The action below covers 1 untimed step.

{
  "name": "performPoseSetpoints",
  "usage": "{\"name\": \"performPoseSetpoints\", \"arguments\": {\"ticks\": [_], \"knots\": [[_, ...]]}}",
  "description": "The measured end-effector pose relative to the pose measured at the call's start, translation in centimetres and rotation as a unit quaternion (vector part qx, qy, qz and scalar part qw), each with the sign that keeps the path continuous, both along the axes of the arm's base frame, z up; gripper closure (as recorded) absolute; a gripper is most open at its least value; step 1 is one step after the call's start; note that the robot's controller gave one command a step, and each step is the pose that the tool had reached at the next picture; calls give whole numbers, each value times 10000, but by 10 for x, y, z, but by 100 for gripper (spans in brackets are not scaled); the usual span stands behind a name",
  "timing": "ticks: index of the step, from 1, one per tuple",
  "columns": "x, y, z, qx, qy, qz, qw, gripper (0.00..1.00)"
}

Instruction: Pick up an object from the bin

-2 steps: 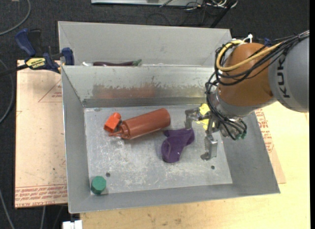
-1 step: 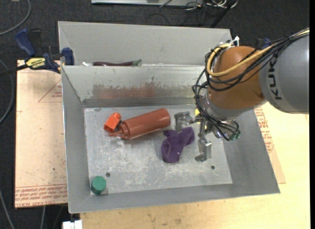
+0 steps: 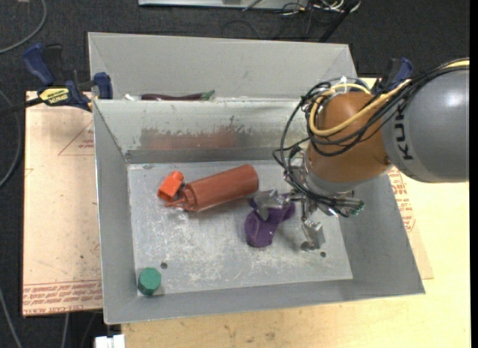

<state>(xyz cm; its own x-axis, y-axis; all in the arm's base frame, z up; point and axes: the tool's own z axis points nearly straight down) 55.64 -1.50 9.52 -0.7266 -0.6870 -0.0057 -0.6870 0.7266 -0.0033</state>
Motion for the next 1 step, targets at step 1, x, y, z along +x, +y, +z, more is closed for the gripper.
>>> {"name": "performPoseSetpoints", "arguments": {"ticks": [1], "knots": [[-5, 18, -25, 19, 0, 757, 9971, 100]]}}
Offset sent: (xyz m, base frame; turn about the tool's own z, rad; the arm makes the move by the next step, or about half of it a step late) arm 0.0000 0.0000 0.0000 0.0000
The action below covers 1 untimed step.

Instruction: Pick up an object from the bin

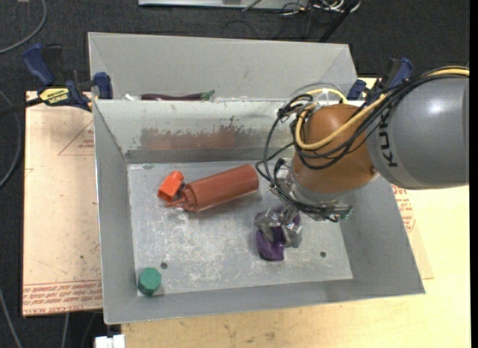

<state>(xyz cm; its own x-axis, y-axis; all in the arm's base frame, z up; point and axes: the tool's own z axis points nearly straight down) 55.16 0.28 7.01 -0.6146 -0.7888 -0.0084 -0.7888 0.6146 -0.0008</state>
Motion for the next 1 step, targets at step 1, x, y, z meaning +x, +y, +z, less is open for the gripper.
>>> {"name": "performPoseSetpoints", "arguments": {"ticks": [1], "knots": [[0, 0, 0, 0, 0, 0, 10000, 100]]}}
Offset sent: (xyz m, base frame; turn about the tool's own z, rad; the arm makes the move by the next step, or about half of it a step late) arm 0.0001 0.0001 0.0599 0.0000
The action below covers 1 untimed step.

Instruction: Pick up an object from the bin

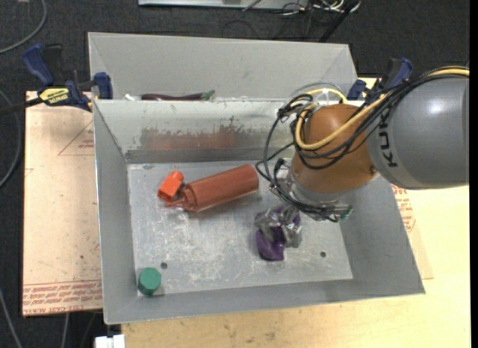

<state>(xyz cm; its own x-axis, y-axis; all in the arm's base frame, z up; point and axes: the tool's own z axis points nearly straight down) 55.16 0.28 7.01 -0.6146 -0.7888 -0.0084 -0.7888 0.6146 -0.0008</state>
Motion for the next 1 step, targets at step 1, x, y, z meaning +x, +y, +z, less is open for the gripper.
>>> {"name": "performPoseSetpoints", "arguments": {"ticks": [1], "knots": [[-1, 0, 3, 0, 16, 1, 10000, 100]]}}
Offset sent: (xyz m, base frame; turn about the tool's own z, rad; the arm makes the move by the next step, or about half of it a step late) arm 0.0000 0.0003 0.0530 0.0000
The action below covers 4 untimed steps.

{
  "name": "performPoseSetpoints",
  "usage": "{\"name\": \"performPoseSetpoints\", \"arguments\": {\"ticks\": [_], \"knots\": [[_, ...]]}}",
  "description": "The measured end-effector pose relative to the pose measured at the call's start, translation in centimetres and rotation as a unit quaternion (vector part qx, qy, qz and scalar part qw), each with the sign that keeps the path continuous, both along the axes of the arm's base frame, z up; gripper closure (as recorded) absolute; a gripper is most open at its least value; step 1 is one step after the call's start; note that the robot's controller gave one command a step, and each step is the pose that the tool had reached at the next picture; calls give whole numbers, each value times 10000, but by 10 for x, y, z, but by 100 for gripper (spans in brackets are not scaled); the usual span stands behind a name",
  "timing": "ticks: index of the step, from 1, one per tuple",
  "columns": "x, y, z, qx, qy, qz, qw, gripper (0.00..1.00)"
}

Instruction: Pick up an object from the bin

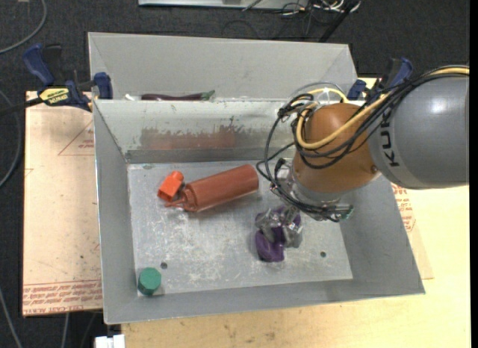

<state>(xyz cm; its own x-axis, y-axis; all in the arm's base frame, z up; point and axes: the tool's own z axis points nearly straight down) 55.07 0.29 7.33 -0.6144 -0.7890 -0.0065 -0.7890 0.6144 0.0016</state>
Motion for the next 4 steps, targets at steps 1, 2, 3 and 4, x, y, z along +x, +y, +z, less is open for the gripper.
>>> {"name": "performPoseSetpoints", "arguments": {"ticks": [1, 2, 3, 4], "knots": [[-1, 0, 17, 3, 12, -9, 10000, 100], [-1, 0, 36, 6, 17, -11, 10000, 100], [0, 0, 59, 6, 5, -13, 10000, 100], [1, 0, 75, 5, -26, -14, 10000, 100]]}}
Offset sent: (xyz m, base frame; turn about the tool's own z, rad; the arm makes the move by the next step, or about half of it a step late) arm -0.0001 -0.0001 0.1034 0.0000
